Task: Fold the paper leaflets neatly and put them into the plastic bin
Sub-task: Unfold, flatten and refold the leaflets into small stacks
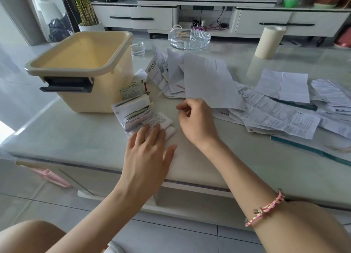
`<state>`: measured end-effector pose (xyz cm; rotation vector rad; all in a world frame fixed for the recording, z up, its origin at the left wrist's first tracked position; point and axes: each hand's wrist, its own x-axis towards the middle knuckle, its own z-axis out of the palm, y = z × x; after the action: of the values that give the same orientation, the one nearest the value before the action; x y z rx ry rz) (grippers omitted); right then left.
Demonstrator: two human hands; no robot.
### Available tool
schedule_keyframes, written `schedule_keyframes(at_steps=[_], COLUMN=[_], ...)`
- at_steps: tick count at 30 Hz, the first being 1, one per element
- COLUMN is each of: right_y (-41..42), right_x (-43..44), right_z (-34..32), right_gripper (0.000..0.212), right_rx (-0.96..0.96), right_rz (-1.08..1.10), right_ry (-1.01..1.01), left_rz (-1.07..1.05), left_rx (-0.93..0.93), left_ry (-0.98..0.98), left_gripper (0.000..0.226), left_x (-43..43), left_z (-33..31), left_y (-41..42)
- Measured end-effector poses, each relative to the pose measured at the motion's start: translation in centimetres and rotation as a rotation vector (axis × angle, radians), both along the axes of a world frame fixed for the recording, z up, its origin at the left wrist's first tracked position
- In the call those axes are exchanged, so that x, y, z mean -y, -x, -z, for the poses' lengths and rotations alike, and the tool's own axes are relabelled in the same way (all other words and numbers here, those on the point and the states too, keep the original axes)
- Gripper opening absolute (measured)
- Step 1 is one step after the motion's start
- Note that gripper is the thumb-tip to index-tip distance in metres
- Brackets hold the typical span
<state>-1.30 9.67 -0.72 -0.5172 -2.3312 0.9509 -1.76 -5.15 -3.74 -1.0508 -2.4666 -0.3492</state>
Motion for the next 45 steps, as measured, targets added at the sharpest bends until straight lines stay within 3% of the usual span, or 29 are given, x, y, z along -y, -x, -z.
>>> schedule_keyframes(at_steps=[3, 6, 10, 14, 18, 23, 27, 32, 36, 41, 45], right_y=[-1.1, -2.2, -2.9, -3.2, -4.4, -7.7, -11.2, -13.9, -15.1, -15.3, -14.7], right_x=[-1.4, -2.5, -3.1, -3.4, -3.3, -2.7, -1.8, -2.6, -4.9, -6.6, -6.6], right_z=[-1.1, -1.4, -0.8, -0.5, -1.3, -3.7, -6.0, -8.1, -8.6, -7.9, -6.6], right_gripper=[0.027, 0.030, 0.039, 0.050, 0.047, 0.038, 0.030, 0.027, 0.036, 0.036, 0.035], right_rx=[0.049, 0.242, 0.460, 0.455, 0.302, -0.021, -0.196, -0.291, -0.369, -0.382, -0.342], right_rz=[0.055, 0.031, -0.030, -0.049, -0.040, -0.012, -0.065, -0.208, -0.232, -0.163, -0.030], right_ry=[-0.211, -0.399, -0.490, -0.500, -0.430, -0.147, 0.103, 0.702, 1.065, 1.085, 0.871], left_rz=[-0.031, -0.041, -0.001, 0.091, 0.233, 0.241, 0.429, 0.703, 0.726, 0.806, 0.665], left_rx=[0.018, 0.026, 0.007, 0.002, 0.118, 0.595, 1.074, 1.375, 1.550, 1.600, 1.721], left_ry=[0.020, 0.022, -0.035, -0.211, -0.407, -0.629, -0.747, -0.827, -0.761, -0.590, -0.708], left_gripper=[0.055, 0.060, 0.063, 0.054, 0.042, 0.040, 0.078, 0.112, 0.128, 0.090, 0.034], left_x=[0.0, -0.3, -0.8, -1.8, -3.0, -4.9, -6.6, -7.5, -7.4, -7.3, -7.2], left_z=[0.0, 0.3, 0.1, -1.1, -2.5, -3.4, -3.8, -4.5, -5.0, -6.0, -6.4], left_y=[0.1, 0.0, -0.2, -0.6, -1.3, -2.0, -1.7, -1.6, -1.9, -3.3, -4.5])
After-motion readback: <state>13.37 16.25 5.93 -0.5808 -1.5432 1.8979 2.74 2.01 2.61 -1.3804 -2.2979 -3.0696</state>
